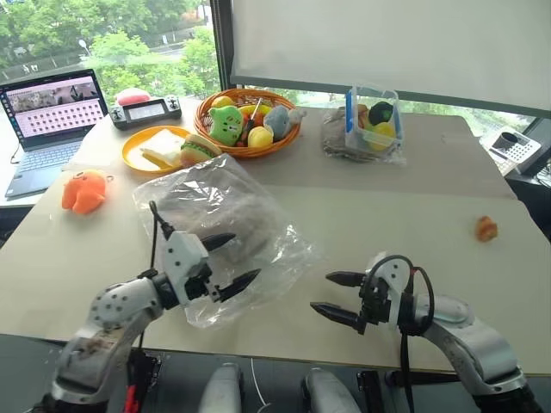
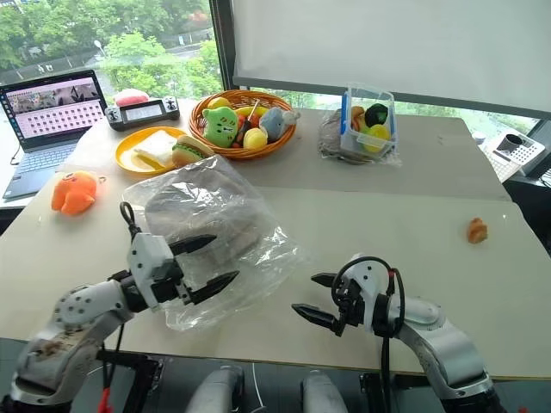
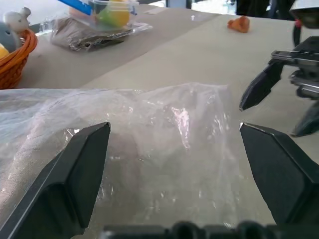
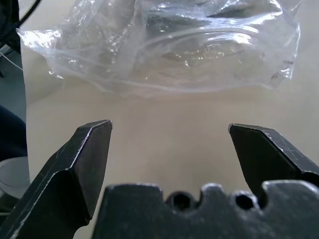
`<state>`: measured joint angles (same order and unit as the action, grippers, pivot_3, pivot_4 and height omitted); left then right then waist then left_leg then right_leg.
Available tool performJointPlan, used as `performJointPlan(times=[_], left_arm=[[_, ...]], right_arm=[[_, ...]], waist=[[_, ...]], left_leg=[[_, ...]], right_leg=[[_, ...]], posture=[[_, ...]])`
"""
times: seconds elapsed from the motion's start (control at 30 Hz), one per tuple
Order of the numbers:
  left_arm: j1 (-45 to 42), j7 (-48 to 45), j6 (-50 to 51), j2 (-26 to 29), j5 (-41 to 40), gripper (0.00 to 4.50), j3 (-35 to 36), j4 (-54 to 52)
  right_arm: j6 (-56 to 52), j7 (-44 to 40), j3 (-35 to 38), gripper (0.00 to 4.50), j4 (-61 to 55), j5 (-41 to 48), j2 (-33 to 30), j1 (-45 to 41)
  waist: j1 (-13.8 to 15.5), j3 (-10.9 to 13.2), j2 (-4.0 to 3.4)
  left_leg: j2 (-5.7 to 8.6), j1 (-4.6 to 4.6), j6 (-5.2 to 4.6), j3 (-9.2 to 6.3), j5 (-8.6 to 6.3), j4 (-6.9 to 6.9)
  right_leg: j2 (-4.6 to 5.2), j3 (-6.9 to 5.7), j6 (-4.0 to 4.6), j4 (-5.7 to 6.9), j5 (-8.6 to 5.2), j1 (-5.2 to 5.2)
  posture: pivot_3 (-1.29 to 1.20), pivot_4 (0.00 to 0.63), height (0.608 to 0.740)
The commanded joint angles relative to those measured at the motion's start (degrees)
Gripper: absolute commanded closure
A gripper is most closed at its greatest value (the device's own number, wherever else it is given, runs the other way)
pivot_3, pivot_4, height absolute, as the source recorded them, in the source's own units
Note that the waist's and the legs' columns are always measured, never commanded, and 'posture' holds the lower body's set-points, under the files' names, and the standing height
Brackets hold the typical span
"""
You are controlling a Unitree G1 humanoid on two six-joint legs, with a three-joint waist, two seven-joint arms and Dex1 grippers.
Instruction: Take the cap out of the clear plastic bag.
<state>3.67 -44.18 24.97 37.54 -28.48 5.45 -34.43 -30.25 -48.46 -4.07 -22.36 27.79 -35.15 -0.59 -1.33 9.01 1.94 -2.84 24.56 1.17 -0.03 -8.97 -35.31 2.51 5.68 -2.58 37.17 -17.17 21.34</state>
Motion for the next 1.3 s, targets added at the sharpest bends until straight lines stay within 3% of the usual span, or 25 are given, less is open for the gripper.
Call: performJointPlan(times=[0.03,0.17,0.3,0.37,0.5,0.77,1.03,1.13,1.2,1.3], left_arm=[[2.2,-0.7,2.6,2.2,-2.3,0.04,1.8,-3.4],[3.5,-0.1,15.4,4.7,-16.4,0.04,3.7,-5.7],[3.5,3.5,30.9,9.1,-42.0,0.04,6.4,-3.1],[6.0,5.2,34.1,10.6,-50.7,0.04,6.6,-1.8],[11.1,13.6,34.0,7.9,-58.4,0.04,5.4,-1.5],[17.3,23.3,30.1,1.5,-54.3,0.04,0.6,-6.1],[12.0,27.9,25.6,0.5,-52.1,0.04,5.8,1.7],[6.5,28.0,24.1,3.2,-45.5,0.04,9.0,11.5],[4.1,33.1,27.2,6.6,-43.3,0.04,9.6,9.7],[3.6,34.3,28.3,7.3,-41.5,0.04,9.8,9.5]], right_arm=[[1.8,-0.7,0.4,0.0,-0.6,0.0,0.3,-1.1],[1.7,-0.8,0.4,0.0,-0.8,0.0,0.2,-1.0],[1.1,-0.7,0.2,0.0,-1.3,0.1,0.1,-0.9],[0.6,-0.6,0.1,0.0,-1.8,0.4,0.0,-0.7],[-0.5,-0.5,0.5,0.0,-3.1,1.0,-0.6,0.0],[-1.4,-0.7,1.1,0.0,-4.0,1.6,-1.7,0.5],[-2.2,-0.7,1.1,0.0,-4.1,1.9,-1.9,-0.3],[-2.2,-0.7,1.0,0.0,-4.0,1.9,-1.8,-0.4],[-2.2,-0.7,0.9,0.0,-3.8,2.0,-1.6,-0.8],[-2.1,-0.9,0.8,0.0,-3.4,1.8,-1.5,-1.2]], waist=[[0.0,0.0,0.0],[0.4,0.0,0.01],[0.3,0.0,0.01],[0.1,0.0,-0.03],[-0.4,0.0,-0.03],[0.0,0.0,-0.03],[0.4,0.0,-0.04],[0.5,0.0,-0.04],[0.5,0.0,0.0],[0.2,0.0,0.0]], left_leg=[[0.0,0.0,0.0,0.0,0.0,0.0],[-0.01,0.01,0.0,-0.03,0.0,0.0],[-0.05,0.0,0.0,-0.04,0.0,-0.01],[-0.08,-0.02,0.0,-0.06,0.0,-0.01],[-0.07,-0.08,0.01,0.0,0.0,0.01],[-0.03,-0.18,0.01,0.02,-0.01,0.01],[-0.02,-0.18,0.02,0.03,-0.01,0.01],[-0.02,-0.19,0.02,0.02,-0.01,0.01],[-0.02,-0.22,0.02,0.01,-0.01,0.01],[0.0,-0.17,0.03,0.06,-0.01,0.03]], right_leg=[[0.0,0.0,0.0,-0.01,0.0,0.0],[0.0,-0.01,-0.01,-0.01,-0.01,-0.01],[0.0,-0.03,-0.13,0.01,-0.08,-0.01],[0.0,-0.06,-0.15,0.03,-0.09,0.0],[0.05,-0.02,-0.03,0.02,-0.06,-0.02],[0.08,0.02,0.29,0.0,-0.12,-0.07],[0.07,0.02,0.51,-0.02,-0.22,-0.04],[0.04,0.01,0.51,0.0,-0.22,-0.03],[0.0,0.0,0.48,0.0,-0.24,-0.01],[0.08,0.05,0.19,-0.06,-0.05,-0.02]], posture=[[0.0,0.15,0.74],[0.0,0.15,0.74],[0.0,0.15,0.74],[0.0,0.15,0.74],[0.0,0.15,0.74],[0.0,0.15,0.74],[0.0,0.15,0.74],[0.0,0.15,0.74],[0.0,0.15,0.74],[0.0,0.15,0.74]])
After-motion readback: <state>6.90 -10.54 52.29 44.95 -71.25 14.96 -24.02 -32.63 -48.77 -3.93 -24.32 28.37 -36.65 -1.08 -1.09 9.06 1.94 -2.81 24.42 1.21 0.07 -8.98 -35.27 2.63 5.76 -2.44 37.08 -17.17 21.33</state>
